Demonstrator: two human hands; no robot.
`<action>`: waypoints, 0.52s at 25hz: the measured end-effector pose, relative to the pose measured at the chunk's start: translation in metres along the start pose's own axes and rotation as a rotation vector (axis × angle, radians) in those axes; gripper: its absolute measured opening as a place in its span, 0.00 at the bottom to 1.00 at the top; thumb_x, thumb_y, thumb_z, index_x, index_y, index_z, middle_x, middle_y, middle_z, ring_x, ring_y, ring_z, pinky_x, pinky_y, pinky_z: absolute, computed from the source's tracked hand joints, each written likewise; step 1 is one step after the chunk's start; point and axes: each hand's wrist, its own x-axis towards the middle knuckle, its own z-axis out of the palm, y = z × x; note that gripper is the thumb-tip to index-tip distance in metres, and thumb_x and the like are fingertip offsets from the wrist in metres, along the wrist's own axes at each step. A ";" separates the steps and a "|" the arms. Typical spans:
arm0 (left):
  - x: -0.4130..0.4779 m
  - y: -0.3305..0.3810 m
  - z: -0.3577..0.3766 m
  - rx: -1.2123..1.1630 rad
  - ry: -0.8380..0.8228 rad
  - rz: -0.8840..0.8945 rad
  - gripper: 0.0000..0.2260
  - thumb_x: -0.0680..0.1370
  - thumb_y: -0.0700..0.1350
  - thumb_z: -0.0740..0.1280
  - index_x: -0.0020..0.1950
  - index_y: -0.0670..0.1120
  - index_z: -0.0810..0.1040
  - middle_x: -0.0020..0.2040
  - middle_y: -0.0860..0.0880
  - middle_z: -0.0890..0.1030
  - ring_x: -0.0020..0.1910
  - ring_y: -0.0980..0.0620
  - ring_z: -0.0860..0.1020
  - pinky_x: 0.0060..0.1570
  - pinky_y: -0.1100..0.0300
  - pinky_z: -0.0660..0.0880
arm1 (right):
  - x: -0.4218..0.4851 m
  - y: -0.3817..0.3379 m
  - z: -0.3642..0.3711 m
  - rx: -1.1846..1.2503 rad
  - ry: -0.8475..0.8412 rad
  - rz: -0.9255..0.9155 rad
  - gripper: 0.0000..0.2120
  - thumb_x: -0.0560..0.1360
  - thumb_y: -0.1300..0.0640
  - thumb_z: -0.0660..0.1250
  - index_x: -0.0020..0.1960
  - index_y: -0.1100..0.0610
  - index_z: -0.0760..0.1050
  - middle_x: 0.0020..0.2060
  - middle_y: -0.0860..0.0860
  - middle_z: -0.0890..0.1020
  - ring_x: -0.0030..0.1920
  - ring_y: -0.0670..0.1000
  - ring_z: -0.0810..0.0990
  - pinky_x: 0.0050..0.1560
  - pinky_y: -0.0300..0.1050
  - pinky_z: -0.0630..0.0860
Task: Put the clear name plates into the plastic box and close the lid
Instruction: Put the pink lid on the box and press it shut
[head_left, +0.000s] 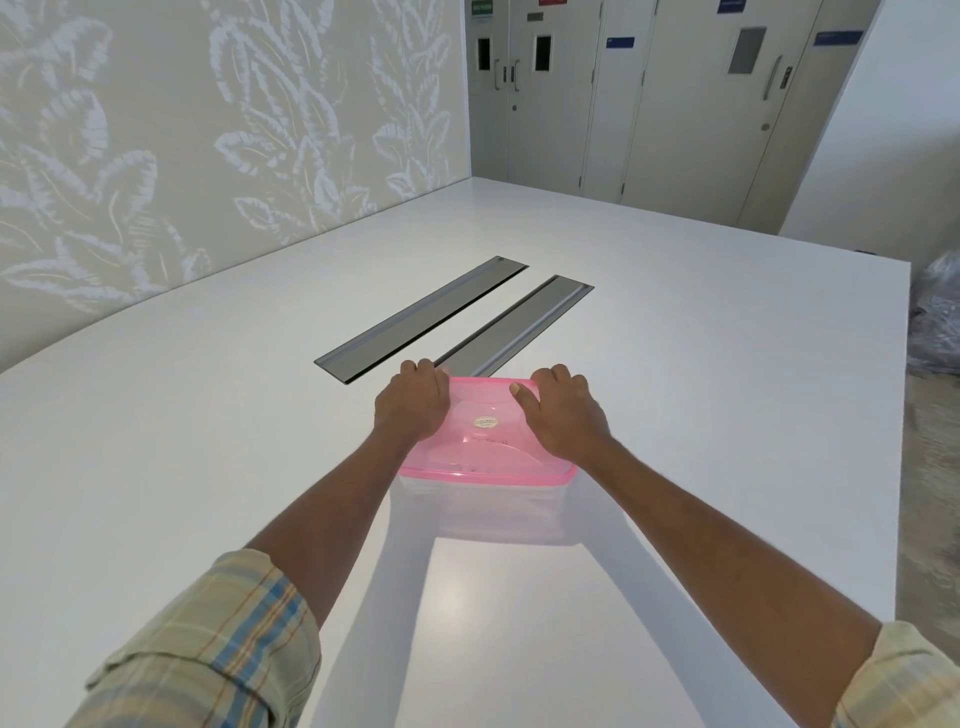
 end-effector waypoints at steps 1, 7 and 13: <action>0.007 -0.001 0.000 0.029 0.006 0.012 0.19 0.87 0.51 0.51 0.64 0.41 0.76 0.59 0.42 0.79 0.59 0.38 0.79 0.55 0.41 0.77 | 0.001 0.000 0.000 -0.004 0.001 0.002 0.27 0.85 0.37 0.51 0.66 0.58 0.73 0.64 0.54 0.75 0.64 0.60 0.72 0.58 0.59 0.77; 0.044 -0.011 0.012 0.033 0.051 -0.026 0.28 0.87 0.57 0.49 0.51 0.41 0.82 0.52 0.39 0.84 0.53 0.36 0.82 0.55 0.46 0.79 | 0.017 0.003 0.004 0.013 -0.009 0.027 0.28 0.85 0.37 0.49 0.63 0.59 0.75 0.62 0.55 0.76 0.65 0.60 0.73 0.58 0.58 0.76; 0.051 -0.015 0.018 0.000 0.057 -0.052 0.27 0.86 0.59 0.51 0.50 0.41 0.83 0.51 0.39 0.84 0.52 0.36 0.83 0.53 0.48 0.78 | 0.031 0.008 0.010 0.027 0.011 0.039 0.30 0.86 0.39 0.47 0.56 0.61 0.78 0.56 0.59 0.79 0.60 0.63 0.75 0.56 0.59 0.75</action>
